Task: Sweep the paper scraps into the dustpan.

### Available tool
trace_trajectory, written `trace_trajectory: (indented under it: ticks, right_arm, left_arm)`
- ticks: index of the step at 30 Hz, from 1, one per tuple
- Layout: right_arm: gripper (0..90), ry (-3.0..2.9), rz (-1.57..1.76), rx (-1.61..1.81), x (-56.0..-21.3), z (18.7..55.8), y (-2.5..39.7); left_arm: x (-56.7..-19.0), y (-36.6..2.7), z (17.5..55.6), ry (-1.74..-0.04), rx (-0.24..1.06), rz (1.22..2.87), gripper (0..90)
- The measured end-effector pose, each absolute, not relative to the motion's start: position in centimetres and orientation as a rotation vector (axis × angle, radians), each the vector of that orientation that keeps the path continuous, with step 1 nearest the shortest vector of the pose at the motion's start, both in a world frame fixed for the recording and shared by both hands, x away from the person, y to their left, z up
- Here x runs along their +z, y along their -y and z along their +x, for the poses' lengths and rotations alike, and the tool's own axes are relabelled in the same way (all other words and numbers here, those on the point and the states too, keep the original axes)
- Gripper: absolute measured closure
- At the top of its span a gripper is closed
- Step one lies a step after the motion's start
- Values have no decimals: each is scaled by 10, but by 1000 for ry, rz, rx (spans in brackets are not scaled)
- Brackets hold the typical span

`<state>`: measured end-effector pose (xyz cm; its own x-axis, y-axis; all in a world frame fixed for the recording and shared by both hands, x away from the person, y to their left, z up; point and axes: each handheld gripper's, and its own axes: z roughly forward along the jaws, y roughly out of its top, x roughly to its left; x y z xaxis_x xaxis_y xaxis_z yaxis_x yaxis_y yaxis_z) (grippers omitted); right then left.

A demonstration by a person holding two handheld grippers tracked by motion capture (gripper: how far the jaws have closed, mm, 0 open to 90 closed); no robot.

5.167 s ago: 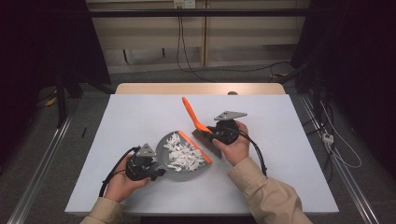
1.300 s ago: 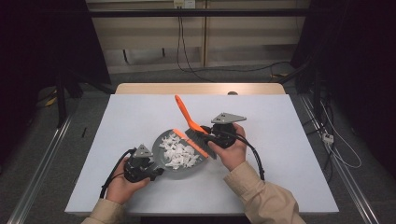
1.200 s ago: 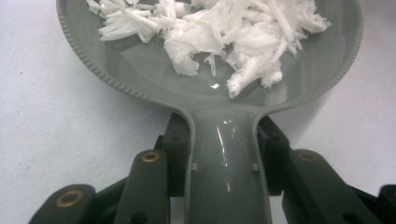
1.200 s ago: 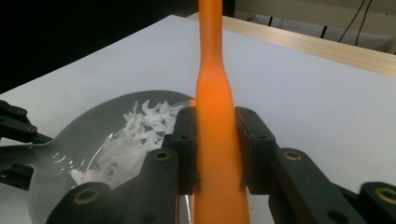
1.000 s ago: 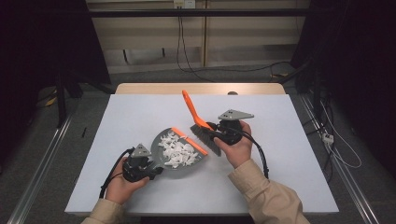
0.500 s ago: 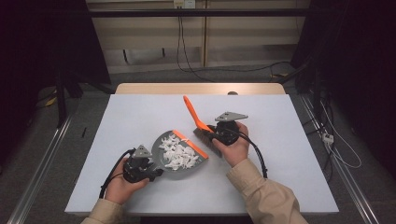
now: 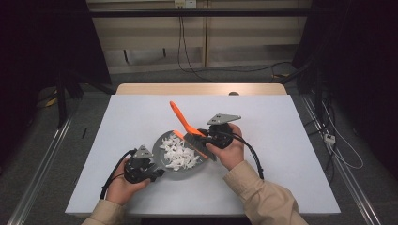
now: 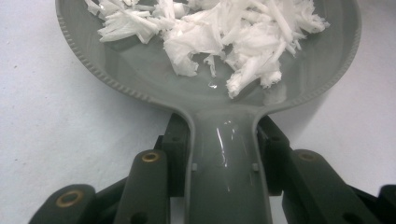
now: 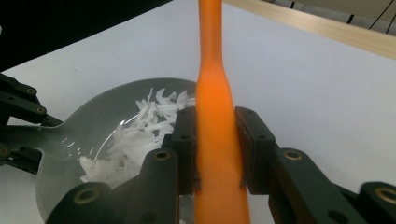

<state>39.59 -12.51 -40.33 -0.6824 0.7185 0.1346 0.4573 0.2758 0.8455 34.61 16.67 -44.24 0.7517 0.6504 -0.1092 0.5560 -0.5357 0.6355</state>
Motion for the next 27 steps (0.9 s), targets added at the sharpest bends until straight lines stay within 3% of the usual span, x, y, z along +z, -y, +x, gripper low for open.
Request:
trace_trajectory:
  ticks: [27]
  right_arm:
    - [715,-2143,1227,1366,-405,387,191]
  left_arm:
    - [-439,-179,352,-1038,255,2172,637]
